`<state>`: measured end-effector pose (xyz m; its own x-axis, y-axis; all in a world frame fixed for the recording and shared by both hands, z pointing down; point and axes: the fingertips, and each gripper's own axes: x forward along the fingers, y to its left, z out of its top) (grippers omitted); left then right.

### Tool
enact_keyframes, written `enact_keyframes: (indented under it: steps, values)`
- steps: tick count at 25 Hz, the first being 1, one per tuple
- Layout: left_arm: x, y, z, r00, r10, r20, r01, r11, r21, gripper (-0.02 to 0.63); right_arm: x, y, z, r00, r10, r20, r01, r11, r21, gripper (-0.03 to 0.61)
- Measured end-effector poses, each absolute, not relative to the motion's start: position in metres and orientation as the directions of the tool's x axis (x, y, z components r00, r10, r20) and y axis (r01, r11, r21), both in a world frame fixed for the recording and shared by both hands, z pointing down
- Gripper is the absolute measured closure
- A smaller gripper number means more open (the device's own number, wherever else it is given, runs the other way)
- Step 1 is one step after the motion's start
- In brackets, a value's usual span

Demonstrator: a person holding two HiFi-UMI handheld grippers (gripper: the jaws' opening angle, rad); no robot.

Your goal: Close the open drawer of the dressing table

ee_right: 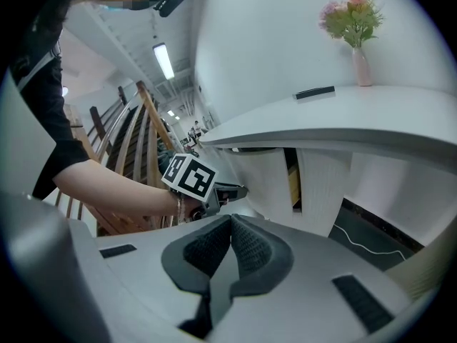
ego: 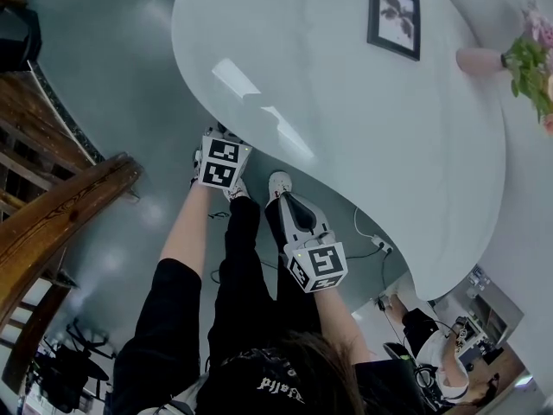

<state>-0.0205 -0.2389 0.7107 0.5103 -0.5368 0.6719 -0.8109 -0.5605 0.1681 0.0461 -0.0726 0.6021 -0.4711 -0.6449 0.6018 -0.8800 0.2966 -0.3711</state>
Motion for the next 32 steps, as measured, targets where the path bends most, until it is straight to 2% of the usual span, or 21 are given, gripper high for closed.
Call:
enact_keyframes:
  steps: [28,30,32]
  values:
    - [-0.007,-0.252,0.713,0.543,-0.556,0.629,-0.803,-0.563,0.195,0.491,0.041,-0.056,0.611,-0.459,-0.651,0.605,-0.883,0.260,-0.391,0.552]
    - [-0.009,-0.252,0.714,0.539,-0.555,0.634,-0.815,-0.535,0.224,0.475,0.040,-0.057,0.610,-0.460,-0.652,0.603,-0.883,0.267,-0.385,0.552]
    - [-0.011,-0.251,0.712,0.536,-0.551,0.640,-0.821,-0.515,0.245,0.433,0.040,-0.059,0.607,-0.458,-0.656,0.600,-0.885,0.274,-0.376,0.552]
